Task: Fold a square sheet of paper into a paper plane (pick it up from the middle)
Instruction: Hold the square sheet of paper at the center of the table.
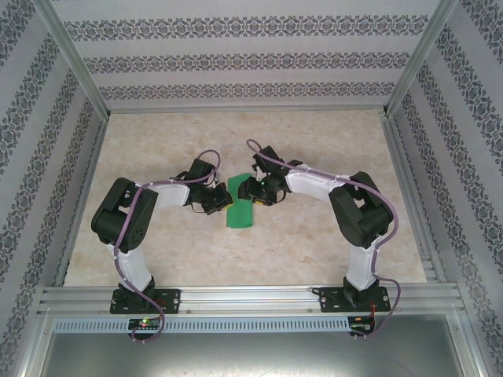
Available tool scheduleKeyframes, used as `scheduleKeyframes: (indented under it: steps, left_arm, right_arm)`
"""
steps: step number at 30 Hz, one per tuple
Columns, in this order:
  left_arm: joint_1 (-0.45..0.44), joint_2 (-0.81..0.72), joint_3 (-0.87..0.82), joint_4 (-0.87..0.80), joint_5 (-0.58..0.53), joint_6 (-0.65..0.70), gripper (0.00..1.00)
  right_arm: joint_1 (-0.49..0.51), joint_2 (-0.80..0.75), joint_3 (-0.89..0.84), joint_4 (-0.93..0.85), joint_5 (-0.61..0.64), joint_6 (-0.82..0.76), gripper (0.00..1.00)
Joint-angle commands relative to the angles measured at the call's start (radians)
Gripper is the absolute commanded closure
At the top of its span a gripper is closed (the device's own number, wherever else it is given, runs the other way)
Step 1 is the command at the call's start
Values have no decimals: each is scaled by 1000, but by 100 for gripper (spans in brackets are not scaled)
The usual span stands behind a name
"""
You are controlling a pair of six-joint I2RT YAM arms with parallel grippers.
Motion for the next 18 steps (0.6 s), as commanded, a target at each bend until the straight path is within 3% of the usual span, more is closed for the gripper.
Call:
scheduleKeyframes:
  steps: [1,18]
  left_arm:
    - [-15,25,9,-103,-34,30,100]
    - [-21,3,26,-117,-36,20,100]
  right_arm:
    - [-10,50,54,-79,22,-53,45]
    - [-18,102,122,-188,118,-91,45]
